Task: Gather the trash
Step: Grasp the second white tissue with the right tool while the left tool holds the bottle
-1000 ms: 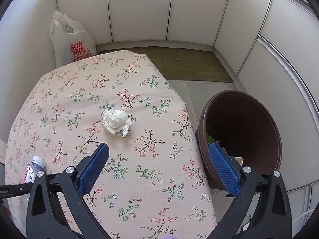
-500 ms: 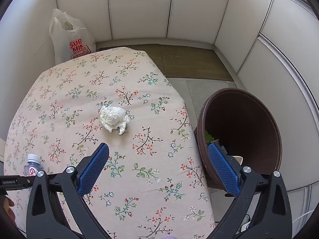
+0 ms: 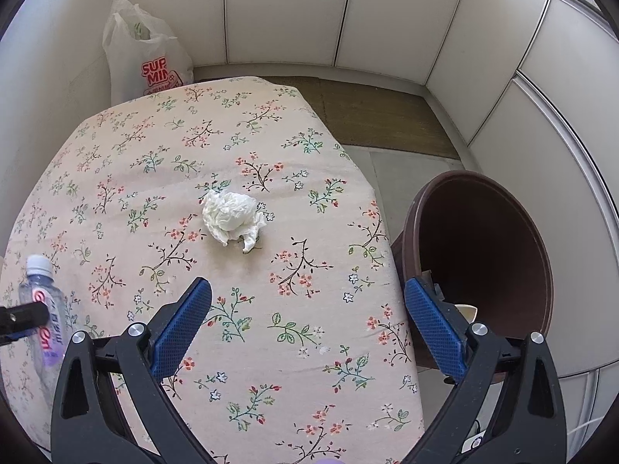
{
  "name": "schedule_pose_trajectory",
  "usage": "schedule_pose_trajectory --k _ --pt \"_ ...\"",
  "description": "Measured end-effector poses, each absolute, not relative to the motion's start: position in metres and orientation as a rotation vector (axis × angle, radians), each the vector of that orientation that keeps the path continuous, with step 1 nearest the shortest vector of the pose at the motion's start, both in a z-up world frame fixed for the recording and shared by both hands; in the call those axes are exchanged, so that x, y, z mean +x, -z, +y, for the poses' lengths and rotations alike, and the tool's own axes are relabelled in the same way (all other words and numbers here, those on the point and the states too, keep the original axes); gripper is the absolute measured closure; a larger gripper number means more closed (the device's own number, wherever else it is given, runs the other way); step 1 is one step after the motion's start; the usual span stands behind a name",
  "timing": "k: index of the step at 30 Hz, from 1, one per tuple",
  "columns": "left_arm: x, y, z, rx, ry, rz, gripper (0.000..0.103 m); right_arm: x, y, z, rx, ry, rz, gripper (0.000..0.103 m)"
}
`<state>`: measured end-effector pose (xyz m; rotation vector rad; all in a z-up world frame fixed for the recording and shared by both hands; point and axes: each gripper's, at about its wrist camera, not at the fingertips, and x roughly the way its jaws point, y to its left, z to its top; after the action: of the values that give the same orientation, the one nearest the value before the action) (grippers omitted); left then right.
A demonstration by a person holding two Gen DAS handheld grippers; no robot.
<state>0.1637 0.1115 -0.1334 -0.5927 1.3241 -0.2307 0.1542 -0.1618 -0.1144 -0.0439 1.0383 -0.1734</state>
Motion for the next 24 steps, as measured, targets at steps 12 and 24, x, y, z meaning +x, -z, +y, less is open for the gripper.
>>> schedule_pose_trajectory --k 12,24 --pt "0.142 0.027 0.130 -0.592 0.206 0.861 0.043 0.199 0.150 -0.172 0.215 0.100 1.126 0.011" --pt "0.143 0.036 0.148 -0.666 0.192 0.864 0.043 0.245 0.166 -0.145 0.173 0.100 1.177 0.019"
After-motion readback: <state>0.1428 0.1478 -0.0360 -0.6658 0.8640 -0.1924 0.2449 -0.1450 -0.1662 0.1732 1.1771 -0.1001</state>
